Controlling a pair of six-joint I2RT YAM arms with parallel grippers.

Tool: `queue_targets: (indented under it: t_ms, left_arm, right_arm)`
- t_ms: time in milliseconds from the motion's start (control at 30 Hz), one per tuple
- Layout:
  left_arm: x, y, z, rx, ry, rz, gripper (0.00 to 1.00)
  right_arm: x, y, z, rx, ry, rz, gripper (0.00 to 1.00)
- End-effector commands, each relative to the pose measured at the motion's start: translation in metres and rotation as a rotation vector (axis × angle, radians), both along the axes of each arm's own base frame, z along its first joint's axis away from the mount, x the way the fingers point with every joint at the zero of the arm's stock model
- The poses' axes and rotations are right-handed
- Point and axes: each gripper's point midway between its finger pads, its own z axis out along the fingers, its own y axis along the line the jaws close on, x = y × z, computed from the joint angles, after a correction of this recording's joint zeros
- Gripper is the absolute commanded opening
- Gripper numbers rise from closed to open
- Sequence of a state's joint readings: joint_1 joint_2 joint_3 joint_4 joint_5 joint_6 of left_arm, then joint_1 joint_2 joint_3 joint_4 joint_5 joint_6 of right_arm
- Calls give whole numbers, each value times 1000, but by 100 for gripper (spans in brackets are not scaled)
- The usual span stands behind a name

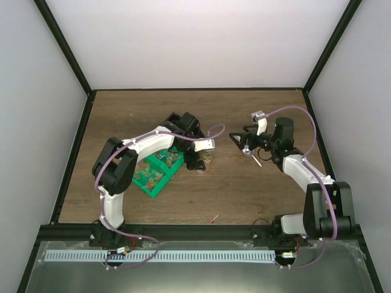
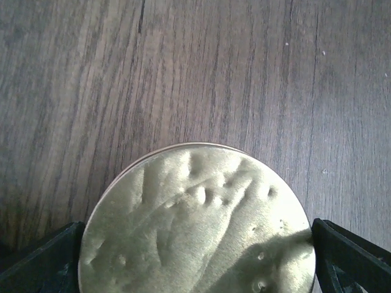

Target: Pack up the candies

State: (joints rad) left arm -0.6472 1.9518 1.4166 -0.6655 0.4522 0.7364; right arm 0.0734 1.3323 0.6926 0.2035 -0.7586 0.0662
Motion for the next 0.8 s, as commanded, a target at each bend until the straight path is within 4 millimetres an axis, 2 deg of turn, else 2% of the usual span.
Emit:
queue_targets:
  t_ms: [0, 67, 167, 300, 400, 600, 700, 767]
  left_arm:
    - [-6, 1, -13, 24, 8, -28, 100]
    - [-10, 6, -17, 42, 12, -41, 99]
    - [-17, 13, -17, 58, 18, -54, 96]
    - [-30, 25, -19, 81, 37, -93, 92]
    - [-42, 35, -21, 94, 39, -127, 92]
    - [-54, 52, -26, 111, 83, -148, 90]
    - [-59, 57, -28, 115, 77, -165, 90]
    - [-60, 58, -27, 111, 73, -171, 90]
  right_arm:
    - [-6, 5, 10, 52, -10, 64, 100]
    - [-15, 7, -1, 59, 4, 84, 100]
    - [-37, 16, -4, 54, -87, 144, 100]
    - [-72, 49, -16, -19, -206, 279, 100]
    - [-81, 74, -20, -26, -197, 348, 100]
    - [-96, 113, -22, 45, -222, 354, 99]
    - [-115, 127, -43, 10, -279, 332, 99]
    - [-126, 130, -59, -24, -315, 330, 99]
